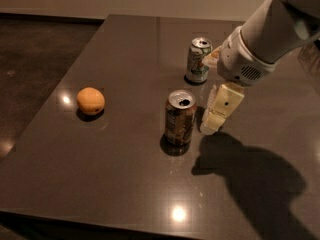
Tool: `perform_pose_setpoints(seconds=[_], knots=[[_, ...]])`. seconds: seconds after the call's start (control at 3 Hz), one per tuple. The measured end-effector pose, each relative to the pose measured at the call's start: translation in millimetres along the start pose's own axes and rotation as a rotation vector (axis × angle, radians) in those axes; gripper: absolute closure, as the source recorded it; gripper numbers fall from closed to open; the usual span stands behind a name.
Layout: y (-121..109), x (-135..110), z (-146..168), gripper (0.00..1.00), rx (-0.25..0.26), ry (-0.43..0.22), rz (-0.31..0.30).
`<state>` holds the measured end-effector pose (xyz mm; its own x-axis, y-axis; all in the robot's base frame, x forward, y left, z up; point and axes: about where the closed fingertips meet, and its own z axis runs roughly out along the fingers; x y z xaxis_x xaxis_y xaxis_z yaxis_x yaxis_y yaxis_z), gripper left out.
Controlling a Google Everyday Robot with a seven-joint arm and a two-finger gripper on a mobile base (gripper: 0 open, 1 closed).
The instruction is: Move orange can near orange
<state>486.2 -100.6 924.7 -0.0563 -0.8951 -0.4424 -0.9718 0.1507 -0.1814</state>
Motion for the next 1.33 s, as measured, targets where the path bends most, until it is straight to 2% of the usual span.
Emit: perform_pose_setpoints(seconds=[0.33,0.67,1.0,1.33], knots=[[14,-24,21,0.0,-0.06,-0.071,-0.062],[32,-45,32,0.18,-0.119,-0.121,-0.121],[43,-57,37,0.42,-0.155,-0.145,-0.155],[43,-62,37,0.64,-0.157,-0.152,-0.162]])
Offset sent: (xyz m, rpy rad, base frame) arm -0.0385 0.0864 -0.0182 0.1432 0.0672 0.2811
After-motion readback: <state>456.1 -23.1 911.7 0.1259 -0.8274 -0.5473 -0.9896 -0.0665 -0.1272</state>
